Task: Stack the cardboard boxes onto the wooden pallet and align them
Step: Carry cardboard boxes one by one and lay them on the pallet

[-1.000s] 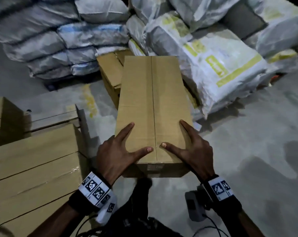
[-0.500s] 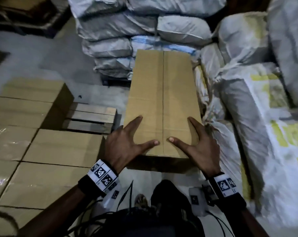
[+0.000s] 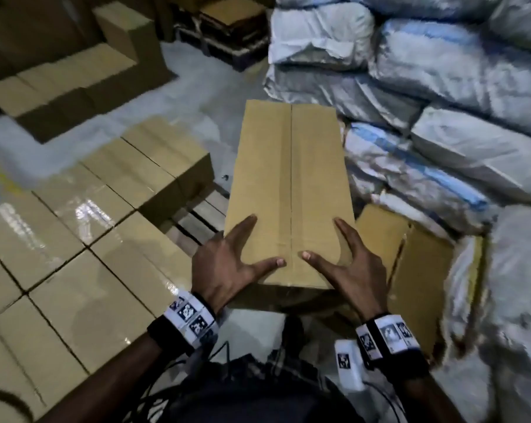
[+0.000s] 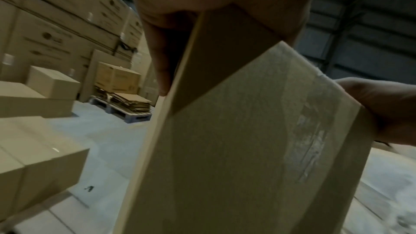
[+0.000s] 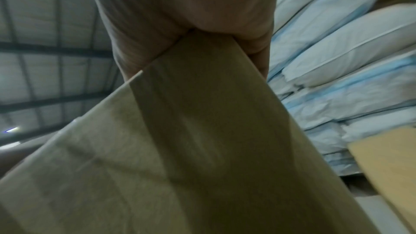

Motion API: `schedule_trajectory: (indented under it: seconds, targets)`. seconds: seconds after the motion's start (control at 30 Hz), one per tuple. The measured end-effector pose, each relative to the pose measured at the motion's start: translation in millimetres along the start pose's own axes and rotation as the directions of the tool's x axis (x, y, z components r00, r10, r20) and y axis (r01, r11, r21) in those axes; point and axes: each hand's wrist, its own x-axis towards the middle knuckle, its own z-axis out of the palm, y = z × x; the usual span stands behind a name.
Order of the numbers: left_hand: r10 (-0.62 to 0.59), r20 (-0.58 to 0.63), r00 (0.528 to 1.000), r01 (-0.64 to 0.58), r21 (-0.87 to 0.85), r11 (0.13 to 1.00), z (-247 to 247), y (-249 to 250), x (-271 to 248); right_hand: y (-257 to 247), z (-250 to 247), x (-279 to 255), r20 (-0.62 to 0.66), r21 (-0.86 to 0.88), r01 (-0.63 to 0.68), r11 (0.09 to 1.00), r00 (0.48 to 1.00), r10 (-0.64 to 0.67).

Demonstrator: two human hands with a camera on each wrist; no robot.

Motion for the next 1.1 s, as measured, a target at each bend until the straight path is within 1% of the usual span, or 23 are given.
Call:
schedule_trajectory:
  seconds: [0.07, 0.13, 0.2, 0.33, 0.47, 0.53, 0.63, 0.73, 0.87, 0.97, 1.1]
  targets:
    - [-0.059, -0.003, 0.998, 0.059, 0.002, 0.998, 8, 14, 20, 4, -5, 42, 0.061, -0.003, 0.049, 0.999, 0.997, -0.049]
    - [-0.116, 0.006, 0.993, 0.116, 0.000, 0.993, 16, 16, 33, 3, -5, 72, 0.117, -0.031, 0.101, 0.994, 0.988, -0.097]
    - [-0.204, 0.010, 0.979, 0.204, -0.027, 0.979, 22, 14, 47, -6, -1, 102, 0.179, -0.026, 0.156, 0.987, 0.973, -0.149]
    - [-0.345, 0.006, 0.939, 0.345, -0.066, 0.936, 34, -2, 70, -22, 24, 154, 0.273, -0.011, 0.242, 0.970, 0.934, -0.230]
    - [-0.447, 0.025, 0.894, 0.446, -0.133, 0.885, 40, -25, 87, -44, 54, 190, 0.359, -0.029, 0.300, 0.953, 0.893, -0.270]
    - [-0.480, 0.032, 0.877, 0.477, -0.185, 0.859, 43, -42, 96, -56, 74, 206, 0.395, -0.044, 0.329, 0.943, 0.873, -0.286]
    - [-0.531, 0.041, 0.846, 0.527, -0.202, 0.825, 55, -66, 107, -66, 106, 226, 0.456, -0.066, 0.360, 0.930, 0.840, -0.293]
    - [-0.600, 0.062, 0.797, 0.596, -0.240, 0.766, 76, -93, 122, -71, 145, 248, 0.507, -0.063, 0.368, 0.928, 0.813, -0.288]
    - [-0.661, 0.097, 0.744, 0.663, -0.230, 0.712, 105, -119, 133, -65, 190, 272, 0.580, -0.094, 0.382, 0.919, 0.772, -0.261]
    - [-0.705, 0.118, 0.700, 0.709, -0.231, 0.666, 131, -139, 143, -54, 226, 291, 0.617, -0.097, 0.416, 0.904, 0.738, -0.273]
    - [-0.752, 0.169, 0.637, 0.763, -0.275, 0.584, 181, -169, 155, -28, 280, 320, 0.665, -0.094, 0.449, 0.888, 0.693, -0.280]
